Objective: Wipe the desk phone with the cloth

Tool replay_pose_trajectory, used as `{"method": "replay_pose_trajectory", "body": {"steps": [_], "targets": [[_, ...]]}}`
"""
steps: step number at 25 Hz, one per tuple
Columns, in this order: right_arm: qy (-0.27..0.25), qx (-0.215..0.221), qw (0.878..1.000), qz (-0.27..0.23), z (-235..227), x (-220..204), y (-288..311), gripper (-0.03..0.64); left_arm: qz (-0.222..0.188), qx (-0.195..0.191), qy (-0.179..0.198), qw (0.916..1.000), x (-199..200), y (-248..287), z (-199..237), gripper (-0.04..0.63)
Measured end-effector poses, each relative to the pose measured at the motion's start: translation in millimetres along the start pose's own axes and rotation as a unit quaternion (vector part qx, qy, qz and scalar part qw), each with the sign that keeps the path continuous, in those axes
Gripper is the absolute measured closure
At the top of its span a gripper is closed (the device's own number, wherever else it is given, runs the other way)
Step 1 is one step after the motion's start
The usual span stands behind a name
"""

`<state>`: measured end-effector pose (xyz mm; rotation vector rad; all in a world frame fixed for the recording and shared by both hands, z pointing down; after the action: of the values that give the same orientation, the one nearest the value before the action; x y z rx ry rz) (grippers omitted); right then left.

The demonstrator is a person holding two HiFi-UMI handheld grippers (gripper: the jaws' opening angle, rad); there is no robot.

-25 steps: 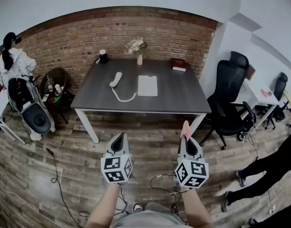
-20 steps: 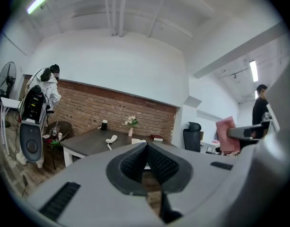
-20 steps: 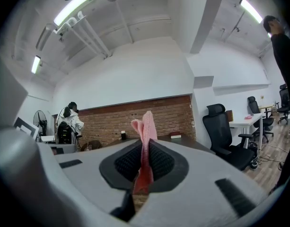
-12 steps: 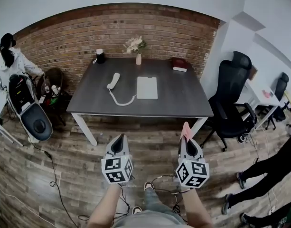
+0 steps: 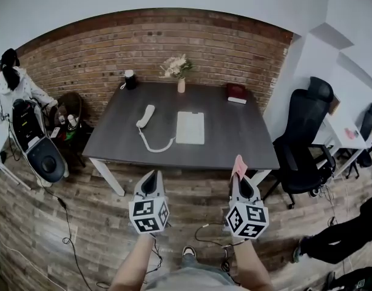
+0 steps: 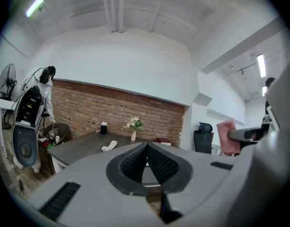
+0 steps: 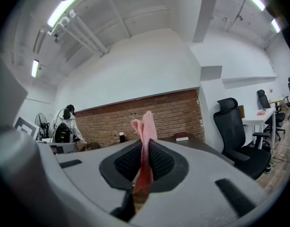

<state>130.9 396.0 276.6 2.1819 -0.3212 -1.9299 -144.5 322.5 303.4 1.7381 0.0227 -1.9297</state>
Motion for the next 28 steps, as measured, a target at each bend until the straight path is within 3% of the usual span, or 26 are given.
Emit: {"method": "replay_pose_trajectory", "body": {"steps": [19,28], "targets": [[0.011,0.028,0.999,0.017,-75.5,37.6,129.8,0.597,-0.006,0.052,0.011,0.9986,45.5,120.7,-18.6,0.592],[0.019,0.025,0.999,0.031,-82.2,37.7,171.2,0.598,0.012,0.049,0.009,0.9987,45.4,164.0,-7.2,0.592]]}}
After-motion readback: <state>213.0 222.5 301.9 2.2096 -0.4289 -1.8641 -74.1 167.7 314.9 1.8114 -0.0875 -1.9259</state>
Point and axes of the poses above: the fingertips, and each gripper's own axes: y forward along the fingers, z to its left, x out of its top, the point moved 8 cm from there along -y, backward along the fingers, and after that the axes turned 14 degrees about z, right-handed, at the moved point
